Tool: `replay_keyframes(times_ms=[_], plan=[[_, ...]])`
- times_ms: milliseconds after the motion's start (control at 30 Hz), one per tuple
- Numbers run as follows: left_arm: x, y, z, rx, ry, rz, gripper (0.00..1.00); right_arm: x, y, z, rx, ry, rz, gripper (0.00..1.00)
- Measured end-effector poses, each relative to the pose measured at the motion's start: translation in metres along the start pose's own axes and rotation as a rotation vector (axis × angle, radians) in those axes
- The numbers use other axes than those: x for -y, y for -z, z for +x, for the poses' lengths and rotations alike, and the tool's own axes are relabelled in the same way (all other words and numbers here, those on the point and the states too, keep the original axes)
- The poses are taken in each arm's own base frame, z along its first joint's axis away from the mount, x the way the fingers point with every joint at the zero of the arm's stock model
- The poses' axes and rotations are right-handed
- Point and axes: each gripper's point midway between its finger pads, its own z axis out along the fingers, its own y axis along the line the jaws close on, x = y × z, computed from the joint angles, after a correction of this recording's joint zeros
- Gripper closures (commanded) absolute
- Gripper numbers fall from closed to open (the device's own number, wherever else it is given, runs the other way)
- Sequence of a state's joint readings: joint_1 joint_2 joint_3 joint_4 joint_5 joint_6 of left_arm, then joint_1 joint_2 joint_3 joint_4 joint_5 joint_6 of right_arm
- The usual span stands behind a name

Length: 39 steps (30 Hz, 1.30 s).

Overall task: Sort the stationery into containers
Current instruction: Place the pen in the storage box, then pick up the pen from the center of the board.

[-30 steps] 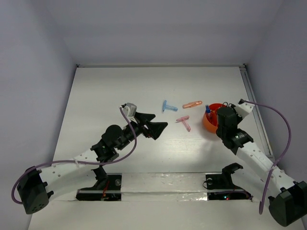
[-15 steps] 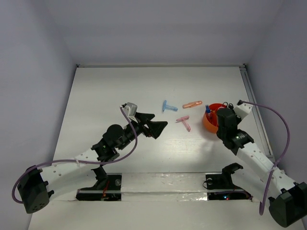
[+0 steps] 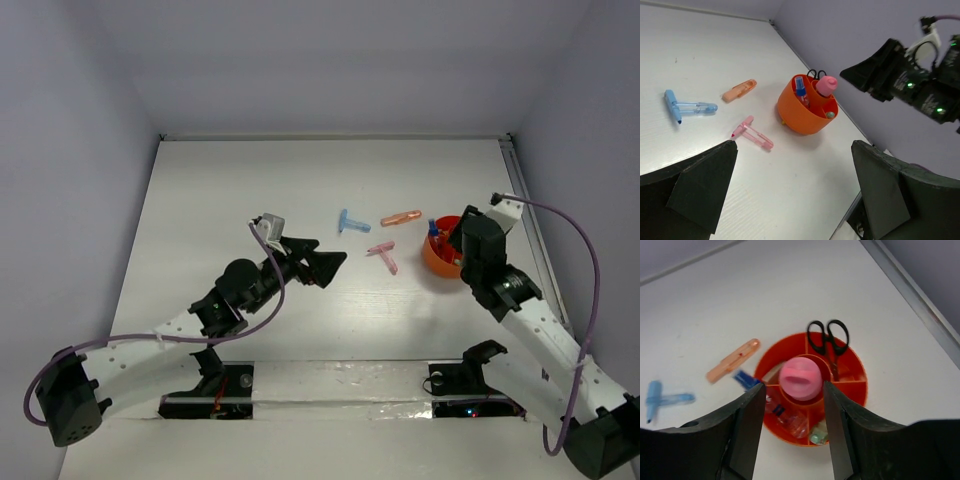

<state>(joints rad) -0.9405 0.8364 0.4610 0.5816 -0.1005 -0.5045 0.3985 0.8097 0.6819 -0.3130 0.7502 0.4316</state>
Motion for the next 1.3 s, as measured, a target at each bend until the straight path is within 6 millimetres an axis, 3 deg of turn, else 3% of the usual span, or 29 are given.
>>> replay_keyframes(times_ms=[133, 200, 233, 267, 367, 433, 467, 533, 667, 867, 1033, 1300], plan=[[-0.007, 0.004, 0.001, -0.015, 0.002, -0.042, 0.01, -0.038, 0.014, -0.019, -0.024, 0.049, -0.22, 0.53], [-0.007, 0.005, -0.005, -0.012, -0.002, -0.06, 0.01, -0.065, 0.02, -0.028, -0.049, 0.092, -0.341, 0.63], [-0.006, 0.006, -0.01, -0.003, -0.004, -0.064, 0.01, -0.08, 0.022, -0.029, -0.07, 0.114, -0.409, 0.71], [-0.004, 0.006, -0.015, 0.008, -0.005, -0.067, 0.01, -0.095, 0.024, -0.031, -0.086, 0.135, -0.475, 0.87], [-0.002, 0.012, -0.03, 0.054, -0.002, -0.074, 0.02, -0.132, 0.027, -0.01, -0.187, 0.2, -0.643, 0.95], [-0.003, 0.015, -0.034, 0.066, -0.001, -0.085, 0.02, -0.153, 0.027, 0.009, -0.266, 0.246, -0.734, 0.92], [-0.005, 0.016, -0.034, 0.067, -0.001, -0.094, 0.02, -0.163, 0.026, 0.019, -0.306, 0.272, -0.771, 0.82], [-0.01, 0.017, -0.032, 0.059, -0.005, -0.115, 0.02, -0.179, 0.023, 0.04, -0.373, 0.322, -0.83, 0.72], [-0.017, 0.019, -0.027, 0.04, -0.012, -0.149, 0.02, -0.193, 0.018, 0.08, -0.483, 0.407, -0.907, 0.48], [-0.022, 0.02, -0.024, 0.031, -0.018, -0.171, 0.02, -0.214, -0.005, 0.119, -0.593, 0.512, -0.97, 0.36], [-0.024, 0.02, -0.023, 0.026, -0.021, -0.181, 0.02, -0.213, -0.022, 0.148, -0.661, 0.594, -0.962, 0.34], [-0.029, 0.019, -0.016, 0.005, -0.036, -0.196, 0.02, -0.217, -0.053, 0.174, -0.685, 0.68, -0.921, 0.43]])
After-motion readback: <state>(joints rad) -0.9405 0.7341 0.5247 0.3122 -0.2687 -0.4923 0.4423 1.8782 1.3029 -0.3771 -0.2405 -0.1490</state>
